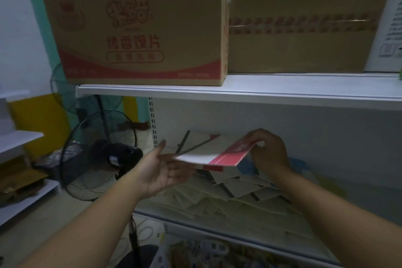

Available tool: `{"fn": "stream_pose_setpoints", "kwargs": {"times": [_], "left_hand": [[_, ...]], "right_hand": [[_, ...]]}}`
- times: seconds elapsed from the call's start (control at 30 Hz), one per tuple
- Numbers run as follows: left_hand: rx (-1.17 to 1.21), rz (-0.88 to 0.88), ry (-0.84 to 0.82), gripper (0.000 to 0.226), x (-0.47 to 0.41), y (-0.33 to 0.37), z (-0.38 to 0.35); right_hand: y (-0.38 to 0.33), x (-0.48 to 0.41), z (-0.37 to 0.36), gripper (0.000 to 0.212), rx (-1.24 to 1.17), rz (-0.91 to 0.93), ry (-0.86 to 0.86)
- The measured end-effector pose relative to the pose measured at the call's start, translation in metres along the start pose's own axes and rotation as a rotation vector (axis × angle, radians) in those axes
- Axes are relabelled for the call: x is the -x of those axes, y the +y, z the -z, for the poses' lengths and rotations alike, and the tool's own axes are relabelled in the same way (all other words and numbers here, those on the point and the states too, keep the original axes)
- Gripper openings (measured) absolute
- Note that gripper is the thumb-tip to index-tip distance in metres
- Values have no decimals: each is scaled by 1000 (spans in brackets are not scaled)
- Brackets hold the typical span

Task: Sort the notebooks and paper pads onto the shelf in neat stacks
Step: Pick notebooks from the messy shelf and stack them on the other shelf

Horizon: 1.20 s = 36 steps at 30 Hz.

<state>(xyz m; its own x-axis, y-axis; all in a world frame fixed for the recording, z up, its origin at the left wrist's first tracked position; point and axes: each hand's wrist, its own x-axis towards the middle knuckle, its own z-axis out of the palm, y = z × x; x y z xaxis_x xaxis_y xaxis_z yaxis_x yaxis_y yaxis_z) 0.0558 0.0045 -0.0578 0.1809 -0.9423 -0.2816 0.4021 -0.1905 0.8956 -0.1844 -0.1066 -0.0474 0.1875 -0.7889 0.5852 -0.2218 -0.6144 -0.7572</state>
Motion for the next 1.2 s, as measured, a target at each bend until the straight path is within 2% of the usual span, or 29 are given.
{"fn": "stream_pose_setpoints", "kwargs": {"times": [0.07,0.13,0.2,0.23,0.3,0.33,0.43,0.5,0.53,0.6,0.63,0.73,0.77,0.83,0.9,1.0,1.07,1.1,1.13,1.2], "left_hand": [[75,58,-22,57,5,-3,9],[30,96,-89,46,9,-7,11],[-51,112,-95,60,9,-9,19],[-74,111,-71,67,8,-7,23],[-108,65,26,67,6,-2,28],[-111,29,87,60,3,2,30],[-126,-75,297,25,-4,13,45],[-110,-102,357,18,-4,18,58],[-107,-109,373,18,-2,22,64],[-134,-112,393,13,-1,28,76],[-158,-111,397,10,-3,31,82],[-161,-132,376,12,-7,38,91],[-155,-136,343,13,-10,40,94],[-139,-108,238,12,-16,42,91],[-112,-87,115,25,-24,40,81],[-85,-148,37,29,-38,36,70],[-78,-182,-6,30,-45,34,67],[-81,-181,-19,28,-49,33,64],[-91,-164,-24,24,-51,33,61],[-118,-146,-6,17,-55,31,51]], "right_hand": [[-13,2,-18,48,-96,94,-153],[-12,2,-34,31,-90,245,-276],[-5,-1,-52,10,-28,373,-333],[-2,-3,-61,10,-2,341,-362],[5,-9,-80,28,24,173,-353],[8,-13,-90,37,91,145,-359],[18,-15,-115,85,345,152,-624],[27,-10,-124,85,486,131,-728],[31,-8,-127,75,534,124,-717],[28,-6,-126,34,587,161,-632],[25,-7,-124,26,592,151,-567],[11,-13,-116,30,548,203,-212],[4,-13,-117,32,552,232,-180],[-14,-3,-126,46,568,280,-315],[-37,15,-139,60,517,329,-433],[-49,35,-146,40,591,525,-552],[-51,41,-132,42,578,470,-609],[-52,41,-121,49,548,346,-589],[-46,39,-108,54,518,199,-497],[-20,29,-76,54,673,-56,-288]]}}
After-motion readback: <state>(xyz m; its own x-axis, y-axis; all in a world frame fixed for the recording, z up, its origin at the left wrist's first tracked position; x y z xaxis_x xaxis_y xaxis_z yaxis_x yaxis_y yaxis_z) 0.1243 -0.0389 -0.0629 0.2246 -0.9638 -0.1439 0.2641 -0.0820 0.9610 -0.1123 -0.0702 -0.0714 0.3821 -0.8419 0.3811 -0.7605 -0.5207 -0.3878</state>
